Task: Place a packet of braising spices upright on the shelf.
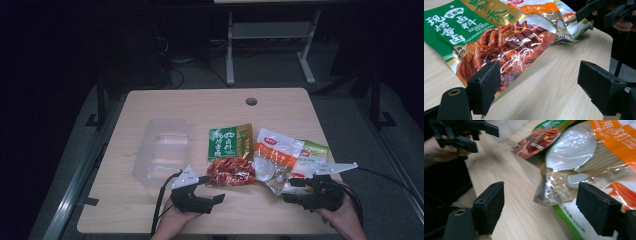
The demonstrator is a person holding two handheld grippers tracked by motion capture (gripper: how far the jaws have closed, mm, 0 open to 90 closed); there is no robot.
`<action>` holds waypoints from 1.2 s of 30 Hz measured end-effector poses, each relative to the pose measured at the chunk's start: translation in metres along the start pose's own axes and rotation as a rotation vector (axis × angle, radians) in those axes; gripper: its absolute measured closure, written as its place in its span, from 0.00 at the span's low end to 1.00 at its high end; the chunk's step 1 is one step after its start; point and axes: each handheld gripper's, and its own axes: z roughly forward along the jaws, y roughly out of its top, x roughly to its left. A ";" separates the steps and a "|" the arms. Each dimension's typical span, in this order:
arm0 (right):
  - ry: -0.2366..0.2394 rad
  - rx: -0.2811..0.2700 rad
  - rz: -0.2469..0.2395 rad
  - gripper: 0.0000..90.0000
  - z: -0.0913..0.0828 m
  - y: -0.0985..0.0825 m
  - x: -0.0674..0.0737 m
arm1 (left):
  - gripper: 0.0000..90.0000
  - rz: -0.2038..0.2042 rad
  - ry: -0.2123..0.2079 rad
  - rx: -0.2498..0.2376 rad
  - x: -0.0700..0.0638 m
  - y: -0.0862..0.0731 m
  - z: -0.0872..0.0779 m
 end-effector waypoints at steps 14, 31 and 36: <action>-0.007 0.047 0.003 0.26 0.007 0.021 0.002 | 0.24 0.050 0.024 -0.001 0.003 0.012 0.013; -0.048 0.121 -0.006 0.29 0.031 0.089 -0.018 | 0.40 0.063 0.106 0.047 0.013 0.016 0.036; -0.083 0.170 -0.019 0.31 0.048 0.117 -0.023 | 0.44 0.058 0.121 0.072 0.016 0.015 0.037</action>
